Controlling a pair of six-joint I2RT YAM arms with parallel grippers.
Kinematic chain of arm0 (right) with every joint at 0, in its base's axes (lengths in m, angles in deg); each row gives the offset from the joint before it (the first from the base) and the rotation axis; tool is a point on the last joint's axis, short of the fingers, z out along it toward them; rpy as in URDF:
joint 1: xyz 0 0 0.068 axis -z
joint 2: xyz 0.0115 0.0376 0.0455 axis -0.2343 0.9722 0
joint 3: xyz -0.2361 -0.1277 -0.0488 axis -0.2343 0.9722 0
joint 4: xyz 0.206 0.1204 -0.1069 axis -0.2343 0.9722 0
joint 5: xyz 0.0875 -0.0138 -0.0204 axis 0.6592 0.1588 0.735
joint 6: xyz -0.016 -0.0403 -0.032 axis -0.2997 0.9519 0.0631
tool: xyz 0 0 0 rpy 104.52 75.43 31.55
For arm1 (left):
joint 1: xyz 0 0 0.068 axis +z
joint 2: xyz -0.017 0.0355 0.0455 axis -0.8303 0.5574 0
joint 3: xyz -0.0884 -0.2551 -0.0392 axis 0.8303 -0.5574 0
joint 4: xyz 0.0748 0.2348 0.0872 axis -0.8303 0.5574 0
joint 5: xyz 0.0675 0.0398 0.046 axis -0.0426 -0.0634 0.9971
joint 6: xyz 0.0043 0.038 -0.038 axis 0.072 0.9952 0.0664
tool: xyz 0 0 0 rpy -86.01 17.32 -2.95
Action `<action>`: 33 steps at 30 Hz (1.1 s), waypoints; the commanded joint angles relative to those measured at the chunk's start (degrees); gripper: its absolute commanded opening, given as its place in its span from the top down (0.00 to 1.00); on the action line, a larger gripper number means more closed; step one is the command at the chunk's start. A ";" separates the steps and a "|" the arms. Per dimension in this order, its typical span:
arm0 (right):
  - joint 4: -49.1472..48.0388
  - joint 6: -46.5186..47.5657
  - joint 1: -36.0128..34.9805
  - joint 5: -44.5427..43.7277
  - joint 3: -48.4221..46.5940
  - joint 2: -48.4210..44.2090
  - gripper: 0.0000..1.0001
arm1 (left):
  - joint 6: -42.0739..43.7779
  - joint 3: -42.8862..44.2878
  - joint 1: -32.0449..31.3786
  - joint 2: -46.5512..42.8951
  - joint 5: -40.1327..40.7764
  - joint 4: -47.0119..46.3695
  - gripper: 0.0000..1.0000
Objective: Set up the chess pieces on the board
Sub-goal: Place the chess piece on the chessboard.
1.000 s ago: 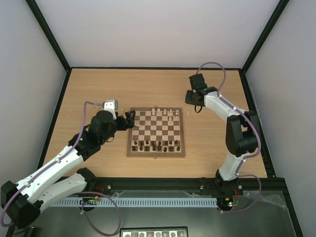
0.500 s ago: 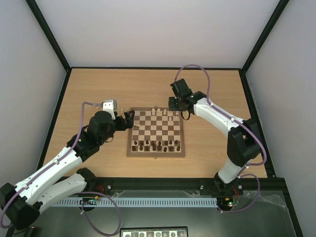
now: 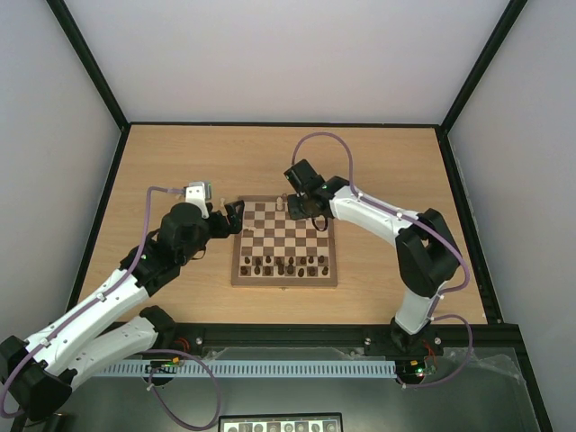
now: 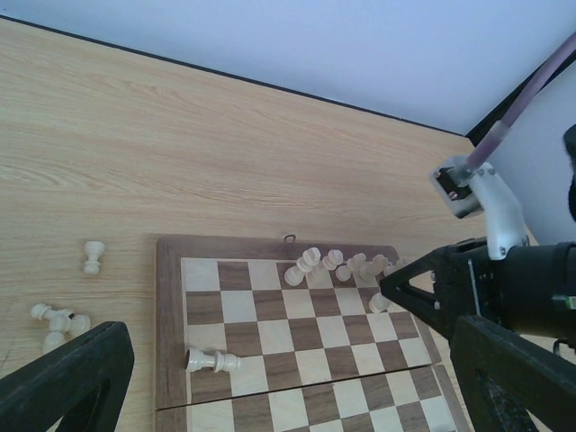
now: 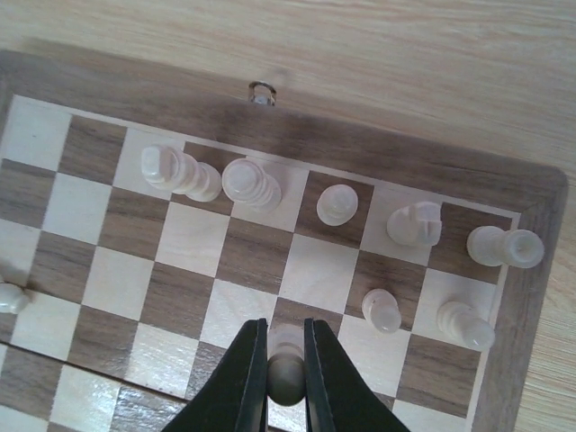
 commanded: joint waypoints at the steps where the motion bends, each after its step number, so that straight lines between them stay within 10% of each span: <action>1: 1.62 -1.02 -0.77 -2.17 -0.83 2.13 0.96 | -0.20 -0.25 0.36 -0.78 0.78 0.97 0.01; 33: -2.58 -1.71 -0.85 -6.28 -2.02 10.18 0.91 | -0.41 -0.89 0.35 -2.27 0.56 1.04 0.01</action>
